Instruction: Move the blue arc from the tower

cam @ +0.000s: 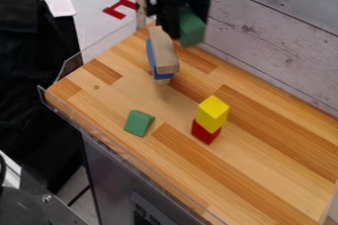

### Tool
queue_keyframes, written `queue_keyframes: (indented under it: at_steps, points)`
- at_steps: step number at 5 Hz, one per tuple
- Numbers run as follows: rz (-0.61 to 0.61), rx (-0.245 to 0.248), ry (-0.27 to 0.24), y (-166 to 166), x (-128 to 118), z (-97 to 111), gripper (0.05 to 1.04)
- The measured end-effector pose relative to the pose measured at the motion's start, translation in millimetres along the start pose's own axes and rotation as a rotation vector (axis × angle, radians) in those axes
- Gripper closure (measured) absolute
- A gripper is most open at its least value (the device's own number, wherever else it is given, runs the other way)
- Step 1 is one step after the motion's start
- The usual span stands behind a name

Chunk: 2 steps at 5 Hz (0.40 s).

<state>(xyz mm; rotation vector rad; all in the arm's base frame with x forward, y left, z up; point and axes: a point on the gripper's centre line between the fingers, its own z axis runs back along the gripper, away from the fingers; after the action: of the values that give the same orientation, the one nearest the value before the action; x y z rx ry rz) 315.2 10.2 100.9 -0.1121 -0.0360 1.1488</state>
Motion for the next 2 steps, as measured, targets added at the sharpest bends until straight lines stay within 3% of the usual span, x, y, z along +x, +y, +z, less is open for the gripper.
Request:
queue_keyframes:
  at_steps: [1, 2]
  points:
    - [-0.052, 0.025, -0.005, -9, -38, -10, 0.492]
    - [-0.148, 0.059, 0.023, -24, -72, -24, 0.492]
